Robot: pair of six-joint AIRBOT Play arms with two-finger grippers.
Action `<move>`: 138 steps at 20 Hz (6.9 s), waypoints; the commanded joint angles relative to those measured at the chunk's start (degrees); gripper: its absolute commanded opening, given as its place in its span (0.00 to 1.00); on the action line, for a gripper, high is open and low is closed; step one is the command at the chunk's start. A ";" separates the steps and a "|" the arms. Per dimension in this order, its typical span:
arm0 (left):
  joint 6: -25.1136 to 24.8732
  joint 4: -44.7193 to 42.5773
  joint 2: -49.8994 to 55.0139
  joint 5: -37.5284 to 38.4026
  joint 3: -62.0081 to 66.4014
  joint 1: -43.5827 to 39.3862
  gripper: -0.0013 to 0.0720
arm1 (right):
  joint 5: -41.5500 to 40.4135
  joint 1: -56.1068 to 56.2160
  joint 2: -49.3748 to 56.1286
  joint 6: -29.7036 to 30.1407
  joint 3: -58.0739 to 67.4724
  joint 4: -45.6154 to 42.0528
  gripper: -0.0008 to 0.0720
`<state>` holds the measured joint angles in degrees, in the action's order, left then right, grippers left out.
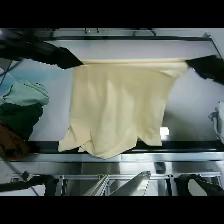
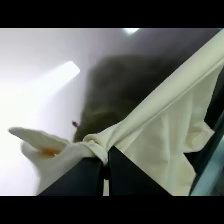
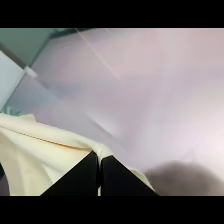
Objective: Fold the shirts.
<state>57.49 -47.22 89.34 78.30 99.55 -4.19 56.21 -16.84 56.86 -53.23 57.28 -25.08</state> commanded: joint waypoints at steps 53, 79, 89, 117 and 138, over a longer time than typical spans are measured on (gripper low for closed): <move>-4.22 47.47 -27.71 22.67 -48.17 34.67 0.04 | 11.98 -6.10 4.20 7.85 -2.82 20.28 0.04; -2.99 19.80 9.79 6.60 -17.59 19.50 0.04 | -16.13 5.90 23.56 10.05 1.25 8.79 0.04; 9.79 38.16 33.59 20.26 14.08 30.82 1.00 | 0.46 -5.64 27.85 5.97 9.49 2.36 0.45; 8.02 -7.69 1.88 5.62 -39.89 42.53 0.98 | 0.59 -0.55 7.32 -1.99 -44.74 -0.17 0.04; -6.34 22.97 0.44 15.39 -39.71 37.75 0.05 | 15.21 -3.54 0.46 -2.91 -35.71 2.45 0.04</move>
<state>57.43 -40.86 93.78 84.58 59.75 30.65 64.05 -18.50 60.31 -55.02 17.43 -24.05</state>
